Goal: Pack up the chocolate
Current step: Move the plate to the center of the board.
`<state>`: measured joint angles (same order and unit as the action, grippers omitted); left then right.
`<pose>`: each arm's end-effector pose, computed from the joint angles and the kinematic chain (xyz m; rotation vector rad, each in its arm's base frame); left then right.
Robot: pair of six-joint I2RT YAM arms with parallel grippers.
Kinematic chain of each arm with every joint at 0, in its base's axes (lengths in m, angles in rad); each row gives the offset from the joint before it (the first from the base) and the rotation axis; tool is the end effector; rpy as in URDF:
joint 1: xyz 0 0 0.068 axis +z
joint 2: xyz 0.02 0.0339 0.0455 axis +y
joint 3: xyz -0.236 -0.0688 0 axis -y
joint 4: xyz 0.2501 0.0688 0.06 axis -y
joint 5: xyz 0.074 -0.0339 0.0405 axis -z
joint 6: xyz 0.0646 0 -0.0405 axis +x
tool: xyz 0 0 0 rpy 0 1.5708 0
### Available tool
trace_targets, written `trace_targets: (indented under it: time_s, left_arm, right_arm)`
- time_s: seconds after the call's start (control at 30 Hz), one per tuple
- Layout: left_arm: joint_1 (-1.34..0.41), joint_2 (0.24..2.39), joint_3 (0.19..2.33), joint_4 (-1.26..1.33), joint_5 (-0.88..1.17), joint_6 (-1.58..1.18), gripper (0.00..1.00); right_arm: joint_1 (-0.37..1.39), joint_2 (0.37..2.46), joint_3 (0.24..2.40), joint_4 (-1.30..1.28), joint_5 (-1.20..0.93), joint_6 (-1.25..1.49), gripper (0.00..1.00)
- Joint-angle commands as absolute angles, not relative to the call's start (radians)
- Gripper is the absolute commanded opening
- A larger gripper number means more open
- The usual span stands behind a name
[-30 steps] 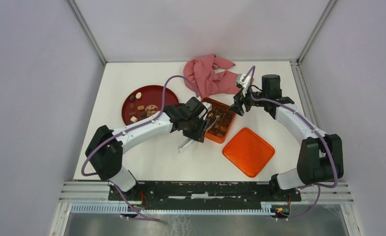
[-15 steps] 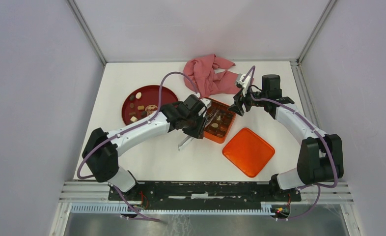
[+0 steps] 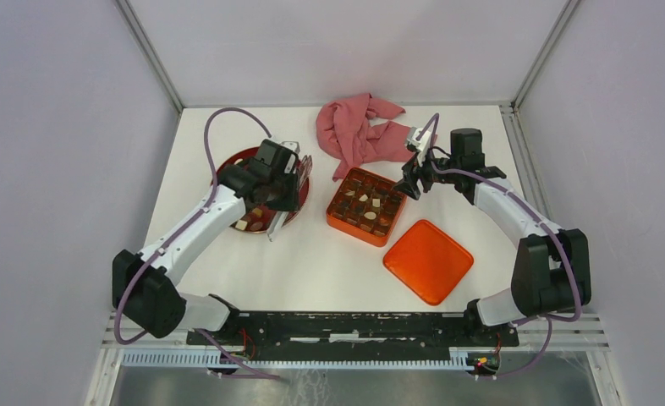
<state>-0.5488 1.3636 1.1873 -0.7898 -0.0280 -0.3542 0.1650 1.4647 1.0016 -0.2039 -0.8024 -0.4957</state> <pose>0.2628 -0.1586 0.2457 0.2383 2.5565 -0.3171 0.3268 0.1015 0.2166 -1.0610 1.7967 0.6919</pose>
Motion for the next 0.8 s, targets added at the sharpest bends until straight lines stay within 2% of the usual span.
trace_targets:
  time_s: [0.0, 0.17, 0.3, 0.47, 0.77]
  left_arm:
    - [-0.492, 1.335, 1.161, -0.840, -0.065, -0.269, 0.23]
    - [-0.450, 1.367, 1.134, -0.856, -0.092, -0.245, 0.21]
    - [-0.444, 1.420, 1.138, -0.869, -0.124, -0.234, 0.16]
    - [-0.444, 1.471, 1.144, -0.867, -0.086, -0.229, 0.11]
    - [-0.443, 1.521, 1.151, -0.864, -0.006, -0.225, 0.10]
  right_arm:
    - [0.161, 1.478, 1.011, -0.190, -0.796, -0.502, 0.70]
    - [0.160, 1.489, 1.011, -0.190, -0.791, -0.500, 0.70]
    - [0.161, 1.493, 1.011, -0.190, -0.787, -0.499, 0.70]
    - [0.160, 1.496, 1.011, -0.191, -0.784, -0.502, 0.70]
    - [0.160, 1.494, 1.010, -0.194, -0.787, -0.505, 0.70]
